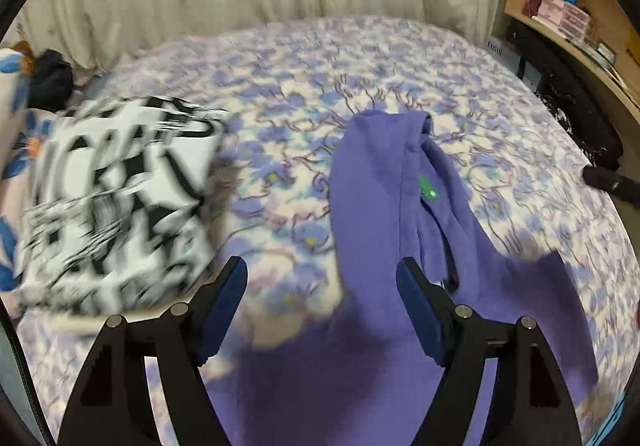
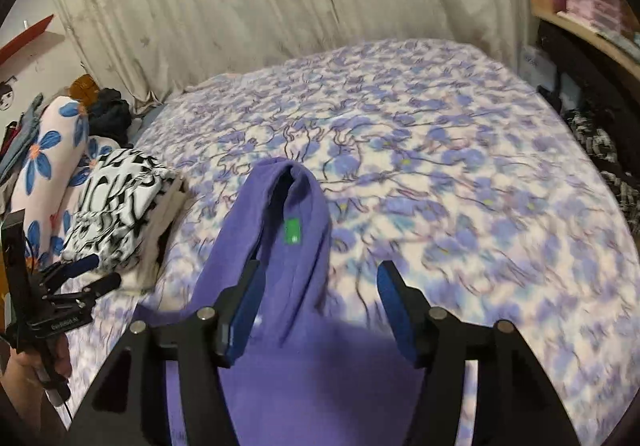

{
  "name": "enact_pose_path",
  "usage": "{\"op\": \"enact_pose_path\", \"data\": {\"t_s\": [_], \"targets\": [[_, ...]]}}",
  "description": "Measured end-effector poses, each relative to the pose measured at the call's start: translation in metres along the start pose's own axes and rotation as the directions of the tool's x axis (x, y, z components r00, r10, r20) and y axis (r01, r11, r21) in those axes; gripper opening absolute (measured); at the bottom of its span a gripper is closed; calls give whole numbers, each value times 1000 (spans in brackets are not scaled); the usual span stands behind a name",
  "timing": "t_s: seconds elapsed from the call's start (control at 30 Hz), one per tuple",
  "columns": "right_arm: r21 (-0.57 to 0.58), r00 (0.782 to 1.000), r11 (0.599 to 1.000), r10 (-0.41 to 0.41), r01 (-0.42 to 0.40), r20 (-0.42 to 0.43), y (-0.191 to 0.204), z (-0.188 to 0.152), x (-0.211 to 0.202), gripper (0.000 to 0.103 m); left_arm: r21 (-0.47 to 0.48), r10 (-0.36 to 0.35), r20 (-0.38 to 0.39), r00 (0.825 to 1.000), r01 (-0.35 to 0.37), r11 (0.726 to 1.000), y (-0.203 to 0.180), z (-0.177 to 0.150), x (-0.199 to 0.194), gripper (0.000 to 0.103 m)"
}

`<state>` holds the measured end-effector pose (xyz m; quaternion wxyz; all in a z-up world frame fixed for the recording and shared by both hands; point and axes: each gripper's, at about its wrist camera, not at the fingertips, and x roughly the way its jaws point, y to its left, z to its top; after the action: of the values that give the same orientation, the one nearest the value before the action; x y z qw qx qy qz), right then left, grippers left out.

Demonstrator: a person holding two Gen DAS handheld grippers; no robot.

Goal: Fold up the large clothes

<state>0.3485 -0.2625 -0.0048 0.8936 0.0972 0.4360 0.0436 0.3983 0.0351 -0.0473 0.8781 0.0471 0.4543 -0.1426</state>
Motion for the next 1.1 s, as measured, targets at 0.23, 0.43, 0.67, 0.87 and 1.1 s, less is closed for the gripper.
{"op": "enact_pose_path", "data": {"t_s": [0.23,0.43,0.67,0.87,1.1], "targets": [[51,994,999,-13,18,-109,-10,22,124,58,-73,-30,-65,997,26,997,7,32,108,75],[110,988,994,34,-18,-150,-23,28,175,58,-83,-34,-111,993,25,996,3,37,166,75],[104,984,993,73,-56,-164,-21,34,209,56,-85,-62,-111,992,52,995,-1,39,202,70],[78,977,994,89,-75,-193,-15,32,224,6,-4,-57,-73,996,57,998,-11,39,198,3],[80,989,993,98,-90,-109,-39,31,158,4,-31,8,-10,1000,-9,999,12,35,146,2]]}}
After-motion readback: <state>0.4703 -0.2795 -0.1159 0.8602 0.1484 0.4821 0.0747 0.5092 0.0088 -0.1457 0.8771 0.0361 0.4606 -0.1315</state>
